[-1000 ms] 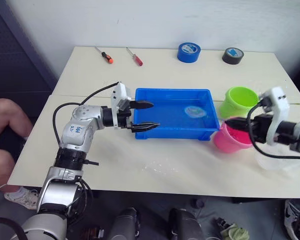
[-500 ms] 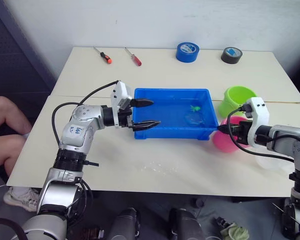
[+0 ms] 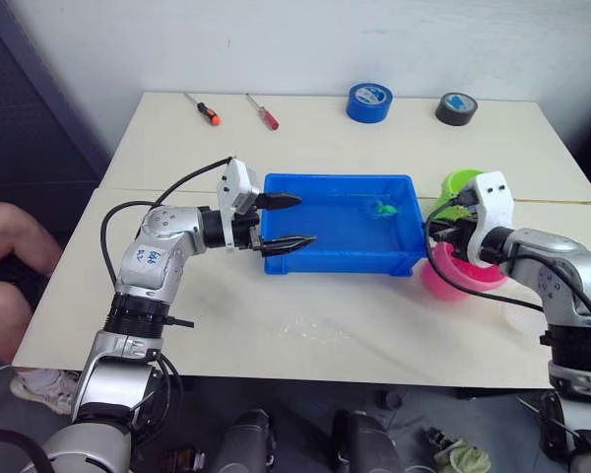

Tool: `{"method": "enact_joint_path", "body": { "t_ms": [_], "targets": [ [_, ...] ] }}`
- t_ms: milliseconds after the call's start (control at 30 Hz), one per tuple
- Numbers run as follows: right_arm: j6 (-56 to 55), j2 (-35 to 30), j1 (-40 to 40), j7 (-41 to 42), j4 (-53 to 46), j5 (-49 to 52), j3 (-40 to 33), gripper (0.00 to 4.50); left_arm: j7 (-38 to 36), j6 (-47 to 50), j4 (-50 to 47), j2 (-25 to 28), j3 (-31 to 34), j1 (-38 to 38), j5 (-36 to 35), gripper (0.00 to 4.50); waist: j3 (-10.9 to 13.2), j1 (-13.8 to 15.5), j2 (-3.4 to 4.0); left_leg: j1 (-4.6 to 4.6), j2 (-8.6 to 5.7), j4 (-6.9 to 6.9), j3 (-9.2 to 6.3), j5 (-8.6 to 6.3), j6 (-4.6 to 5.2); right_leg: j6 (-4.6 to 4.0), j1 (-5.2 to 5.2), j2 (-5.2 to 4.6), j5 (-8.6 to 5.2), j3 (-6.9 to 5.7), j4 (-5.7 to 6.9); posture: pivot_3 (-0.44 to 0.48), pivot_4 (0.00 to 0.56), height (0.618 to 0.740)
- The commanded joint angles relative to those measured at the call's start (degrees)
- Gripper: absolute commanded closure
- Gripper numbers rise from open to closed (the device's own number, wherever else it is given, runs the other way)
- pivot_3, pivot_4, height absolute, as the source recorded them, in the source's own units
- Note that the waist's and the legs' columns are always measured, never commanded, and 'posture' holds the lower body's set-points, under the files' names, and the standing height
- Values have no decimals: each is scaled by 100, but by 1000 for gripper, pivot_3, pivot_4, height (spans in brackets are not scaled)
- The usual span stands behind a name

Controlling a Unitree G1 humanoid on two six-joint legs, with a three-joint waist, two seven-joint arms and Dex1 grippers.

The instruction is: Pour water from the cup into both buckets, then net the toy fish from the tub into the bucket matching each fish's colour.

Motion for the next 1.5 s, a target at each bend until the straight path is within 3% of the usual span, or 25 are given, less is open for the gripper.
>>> {"method": "enact_joint_path", "body": {
  "t_ms": [33, 367, 567, 633, 833, 1000, 1200, 1267, 1367, 1467, 1500],
  "targets": [
    [-359, -248, 335, 196, -892, -9, -200, 4500, 29, -102, -41, -55, 76, -133, -62, 35, 0, -5, 0, 0, 0, 0, 1, 0, 0, 0, 0, 0, 0, 0, -1, 0, 150, 740],
    [-162, -727, 649, 195, -1759, 185, -1323, 4500, -57, -168, 478, -312, 70, -587, -107, 35, 0, 5, 0, 1, 2, 0, 5, 0, 0, 0, 0, 1, 0, 1, -3, 0, 150, 740],
    [-702, -1603, 890, 347, -1150, -362, -1650, 4500, -97, -338, 719, -424, 41, -747, -38, 35, 0, 10, -1, -1, -1, 0, 11, 0, 2, 1, 1, -2, 0, 3, -7, 0, 150, 740],
    [-1164, -1893, 1012, 465, -799, -698, -1477, 4500, -106, -341, 693, -428, 34, -733, -41, 35, 0, 3, -1, 0, 0, 0, 19, 0, 2, 1, 1, -1, 0, 3, -7, 0, 150, 740],
    [-4097, -2965, 1555, 568, 226, -2677, -324, 4500, -94, -287, 531, -362, 68, -607, -61, 35, 0, -11, -1, 2, 1, -2, 40, 0, 2, 1, -2, 0, 0, 9, -7, 0, 150, 740],
    [-6851, -4061, 1172, -435, 1251, -5368, 1077, 4500, -68, -222, 418, -305, 99, -557, -87, 35, 1, -31, 1, 3, 2, -4, 38, 0, 2, 1, -14, -2, 0, 20, -5, 0, 150, 740],
    [-7773, -4020, 317, -744, 2294, -6182, 1542, 4500, -52, -198, 385, -243, 144, -558, -102, 35, 1, -15, 1, 2, 5, -4, 36, 2, -1, 1, -12, 1, -1, 24, -14, 0, 150, 740],
    [-7956, -4005, 161, -737, 2447, -6261, 1561, 4500, -51, -203, 393, -223, 158, -555, -98, 35, 1, -16, 1, 1, 5, -4, 36, 2, -2, 0, -12, 1, -1, 22, -14, 0, 150, 740],
    [-7889, -3767, 196, -417, 2631, -5556, 1268, 4500, -46, -217, 418, -184, 167, -549, -69, 35, 1, -24, 0, 1, 7, -4, 36, 2, -2, 1, -9, 3, -1, 20, -14, 0, 150, 740],
    [-7277, -3261, 400, 292, 2399, -4228, 671, 4500, -59, -197, 432, -108, 183, -511, -63, 35, 1, -21, -1, 3, 8, -1, 36, 2, -2, 1, 2, 7, 0, 11, -18, 0, 150, 740],
    [-6134, -2812, 528, 773, 1692, -2976, 272, 4500, -95, -112, 328, -6, 209, -389, -100, 35, 1, -21, -1, 2, 8, 1, 37, 2, -3, 1, 4, 5, 0, 7, -17, 0, 150, 740]
  ]
}}
